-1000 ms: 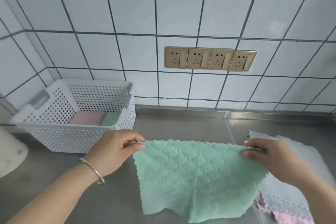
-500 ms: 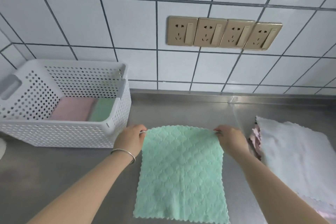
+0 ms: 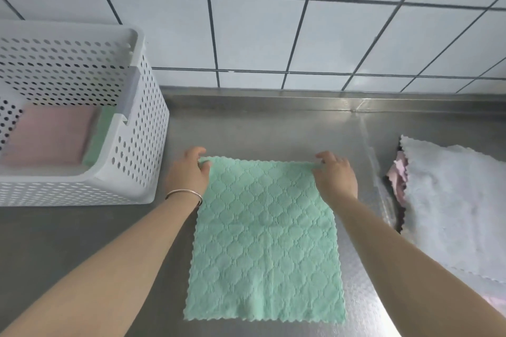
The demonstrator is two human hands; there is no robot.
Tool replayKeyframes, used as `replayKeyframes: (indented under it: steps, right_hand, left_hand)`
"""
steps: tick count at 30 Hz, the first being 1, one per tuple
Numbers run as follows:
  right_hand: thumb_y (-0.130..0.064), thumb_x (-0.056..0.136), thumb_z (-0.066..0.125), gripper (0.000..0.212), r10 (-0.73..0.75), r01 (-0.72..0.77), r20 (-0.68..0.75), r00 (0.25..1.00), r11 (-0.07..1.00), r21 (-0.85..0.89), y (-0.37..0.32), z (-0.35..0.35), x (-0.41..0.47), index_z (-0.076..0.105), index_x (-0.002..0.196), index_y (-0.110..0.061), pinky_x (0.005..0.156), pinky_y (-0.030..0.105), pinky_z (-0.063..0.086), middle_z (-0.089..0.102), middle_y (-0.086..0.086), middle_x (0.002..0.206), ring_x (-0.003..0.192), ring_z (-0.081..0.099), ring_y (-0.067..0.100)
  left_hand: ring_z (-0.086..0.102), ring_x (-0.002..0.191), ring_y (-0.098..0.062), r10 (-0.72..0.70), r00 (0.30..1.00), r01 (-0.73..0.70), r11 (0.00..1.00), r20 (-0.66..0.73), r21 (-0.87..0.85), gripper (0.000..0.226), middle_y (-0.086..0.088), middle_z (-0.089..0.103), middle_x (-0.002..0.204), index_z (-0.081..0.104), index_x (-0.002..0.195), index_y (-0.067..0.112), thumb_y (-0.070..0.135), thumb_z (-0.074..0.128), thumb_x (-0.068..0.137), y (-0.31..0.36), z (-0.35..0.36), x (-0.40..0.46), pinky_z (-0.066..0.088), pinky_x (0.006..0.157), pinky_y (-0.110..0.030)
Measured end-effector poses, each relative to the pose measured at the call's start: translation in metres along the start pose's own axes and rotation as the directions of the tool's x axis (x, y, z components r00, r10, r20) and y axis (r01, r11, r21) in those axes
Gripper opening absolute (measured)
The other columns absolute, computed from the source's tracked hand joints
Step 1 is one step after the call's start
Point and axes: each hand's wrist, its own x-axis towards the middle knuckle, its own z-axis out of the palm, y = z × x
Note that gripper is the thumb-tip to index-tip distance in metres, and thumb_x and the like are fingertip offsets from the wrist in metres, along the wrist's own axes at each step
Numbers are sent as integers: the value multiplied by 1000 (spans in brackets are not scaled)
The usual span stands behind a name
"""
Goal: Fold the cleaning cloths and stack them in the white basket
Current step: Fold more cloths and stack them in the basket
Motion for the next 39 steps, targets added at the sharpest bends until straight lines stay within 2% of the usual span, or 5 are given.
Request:
replayKeyframes:
  steps: [4,14,25,33,39]
  right_hand:
    - [-23,89,56,49,-32,36,-230,973,999,15,-1,5,-24,43,134,-11,98,43,39,45,9,135,122,43,29]
    - [-56,84,-5,68,-333,367,223,916,920,-136,-23,56,-54,-1,148,-34,114,33,-16,-13,-10,155,140,-22,10]
    - [-57,89,-4,73,-6,44,178,984,976,-212,1,26,-49,-2,150,-17,117,37,-11,-10,2,157,144,-14,14]
    - [-29,83,33,57,-270,270,19,963,959,-84,-17,55,-177,36,138,-15,112,40,10,34,4,148,144,10,20]
    - [-42,91,34,59,-206,209,55,977,976,-66,-2,77,-223,35,143,-15,115,36,9,31,1,152,143,14,18]
  left_hand:
    - [46,119,-31,108,981,-117,992,-162,-48,45,-14,43,134,47,130,8,20,57,88,-7,7,-18,40,97,-41]
    - [-30,137,-17,393,848,-509,788,355,345,65,9,-28,150,-23,137,39,62,-12,77,12,56,-46,-20,111,-43]
    - [-24,140,-20,165,931,-288,881,325,376,65,-3,-24,154,-15,146,24,55,7,93,3,41,-41,-12,115,-40]
    - [15,142,-25,324,892,-414,865,315,282,62,-2,18,155,28,144,16,46,2,96,-16,54,-176,8,112,-49]
    - [17,141,-29,368,902,-423,858,226,292,61,-6,17,154,6,149,20,50,6,96,-36,66,-206,10,112,-49]
